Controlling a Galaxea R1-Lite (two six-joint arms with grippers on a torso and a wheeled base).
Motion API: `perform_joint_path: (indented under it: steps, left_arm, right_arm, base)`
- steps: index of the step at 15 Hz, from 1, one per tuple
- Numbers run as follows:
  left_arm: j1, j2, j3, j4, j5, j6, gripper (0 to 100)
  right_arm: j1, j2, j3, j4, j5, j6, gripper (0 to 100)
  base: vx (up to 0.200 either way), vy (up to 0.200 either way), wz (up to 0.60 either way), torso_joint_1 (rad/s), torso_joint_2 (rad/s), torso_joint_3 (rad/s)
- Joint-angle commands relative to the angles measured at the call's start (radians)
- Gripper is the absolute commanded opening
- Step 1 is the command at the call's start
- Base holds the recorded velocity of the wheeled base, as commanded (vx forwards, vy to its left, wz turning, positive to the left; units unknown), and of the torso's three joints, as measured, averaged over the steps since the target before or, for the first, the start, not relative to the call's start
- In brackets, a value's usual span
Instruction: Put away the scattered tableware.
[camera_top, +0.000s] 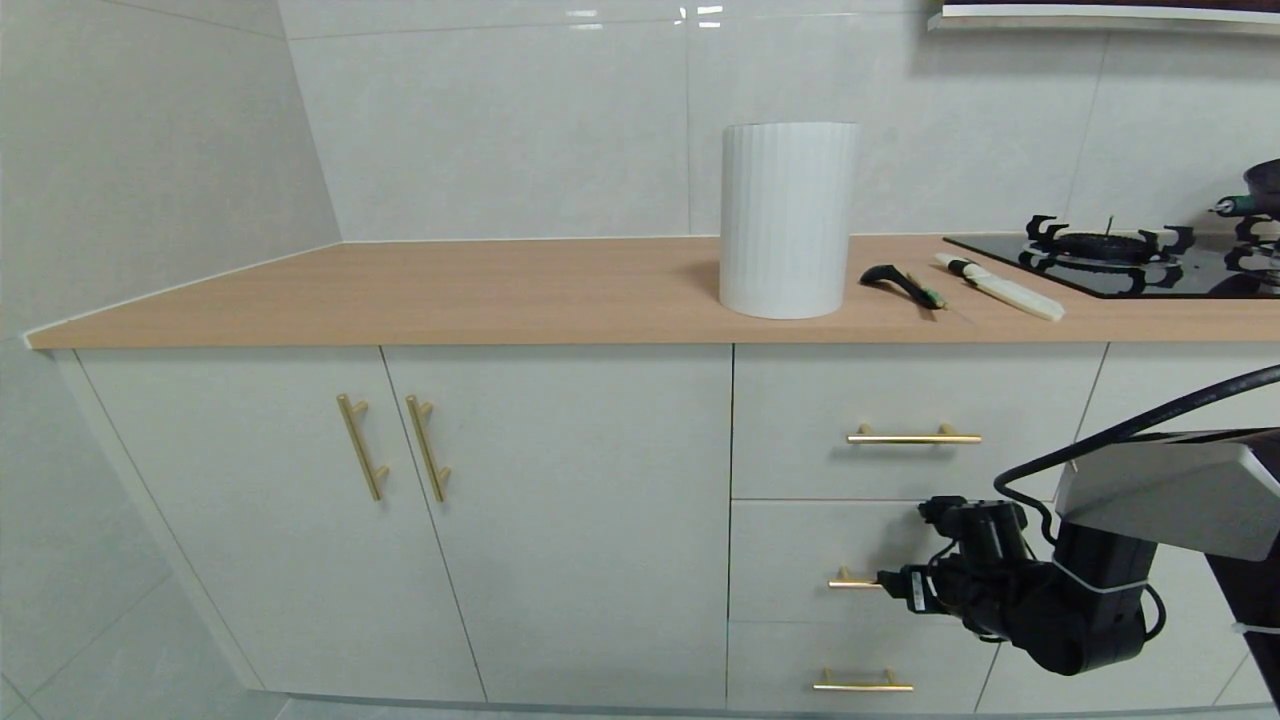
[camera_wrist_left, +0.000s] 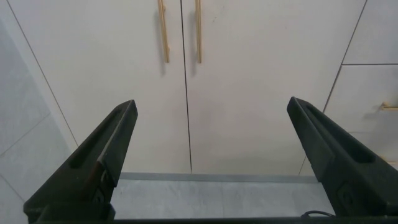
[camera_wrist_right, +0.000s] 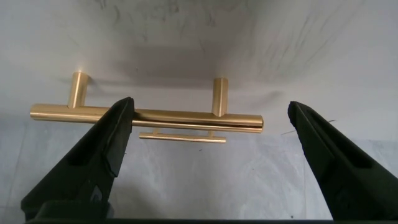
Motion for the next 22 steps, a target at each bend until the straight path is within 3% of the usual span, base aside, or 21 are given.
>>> perform_joint_path:
  steps: [1,7,12,13,17,22]
  left_arm:
    - [0.000,0.000,0.000,0.000,0.000,0.001,100]
    - [0.000,0.000,0.000,0.000,0.000,0.001,100]
    - [0.000,0.000,0.000,0.000,0.000,-0.001,100]
    - [0.000,0.000,0.000,0.000,0.000,0.001,100]
    - [0.000,0.000,0.000,0.000,0.000,-0.001,100]
    - [0.000,0.000,0.000,0.000,0.000,0.001,100]
  right_arm:
    - [0.001,-0.005,-0.001,0.014,-0.007,-0.001,100]
    - [0.020,-0.013,-0.009,0.048,-0.033,0.000,100]
    - [0.035,-0.137,0.126,0.057,-0.047,-0.009,100]
    - [0.038,-0.189,0.151,0.089,-0.042,-0.011,100]
    - [0.106,-0.591,0.161,0.495,-0.034,-0.008,100]
    - [0.158,-0.796,0.141,0.541,-0.045,0.028,100]
  base:
    - [0.000,0.000,0.00,0.000,0.00,0.000]
    - [0.000,0.000,0.00,0.000,0.00,0.000]
    - [0.000,0.000,0.00,0.000,0.00,0.000]
    - [0.000,0.000,0.00,0.000,0.00,0.000]
    - [0.000,0.000,0.00,0.000,0.00,0.000]
    - [0.000,0.000,0.00,0.000,0.00,0.000]
